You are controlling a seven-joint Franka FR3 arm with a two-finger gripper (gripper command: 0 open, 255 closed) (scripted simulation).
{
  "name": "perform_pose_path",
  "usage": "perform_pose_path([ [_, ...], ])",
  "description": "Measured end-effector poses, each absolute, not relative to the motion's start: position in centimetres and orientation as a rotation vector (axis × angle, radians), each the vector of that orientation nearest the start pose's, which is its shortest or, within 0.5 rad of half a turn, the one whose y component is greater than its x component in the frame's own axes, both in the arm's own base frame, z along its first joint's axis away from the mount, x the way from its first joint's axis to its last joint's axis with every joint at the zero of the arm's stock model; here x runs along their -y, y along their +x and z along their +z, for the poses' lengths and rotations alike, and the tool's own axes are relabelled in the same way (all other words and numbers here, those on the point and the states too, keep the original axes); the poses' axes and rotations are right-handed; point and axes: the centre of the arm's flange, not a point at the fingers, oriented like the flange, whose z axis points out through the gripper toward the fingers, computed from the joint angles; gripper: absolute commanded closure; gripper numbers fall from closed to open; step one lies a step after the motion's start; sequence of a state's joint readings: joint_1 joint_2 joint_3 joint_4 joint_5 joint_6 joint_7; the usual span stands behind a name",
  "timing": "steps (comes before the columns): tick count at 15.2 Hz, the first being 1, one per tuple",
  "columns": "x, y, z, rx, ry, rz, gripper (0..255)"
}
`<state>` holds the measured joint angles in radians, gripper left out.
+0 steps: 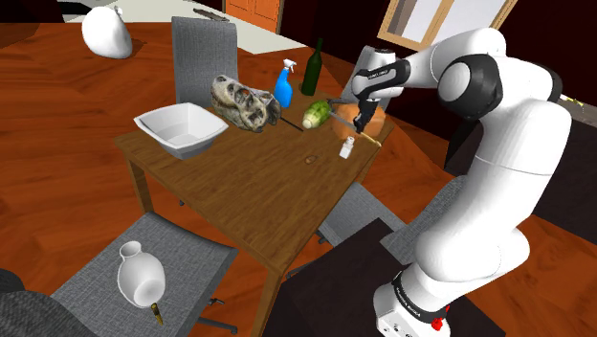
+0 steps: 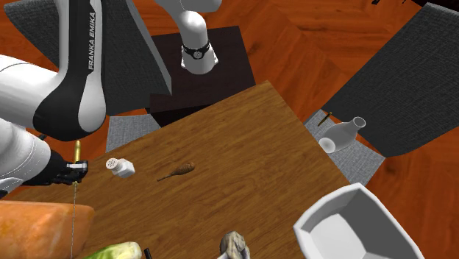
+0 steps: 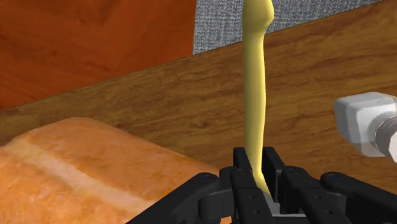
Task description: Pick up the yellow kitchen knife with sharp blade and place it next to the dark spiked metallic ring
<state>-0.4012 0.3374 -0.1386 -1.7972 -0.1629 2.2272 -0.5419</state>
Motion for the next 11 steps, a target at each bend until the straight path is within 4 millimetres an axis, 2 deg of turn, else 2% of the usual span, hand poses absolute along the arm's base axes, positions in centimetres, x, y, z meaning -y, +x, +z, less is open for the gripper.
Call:
perform_pose_path([
  [11,33.4,55.7,31.3,0.173,-3.339,0.022,255],
])
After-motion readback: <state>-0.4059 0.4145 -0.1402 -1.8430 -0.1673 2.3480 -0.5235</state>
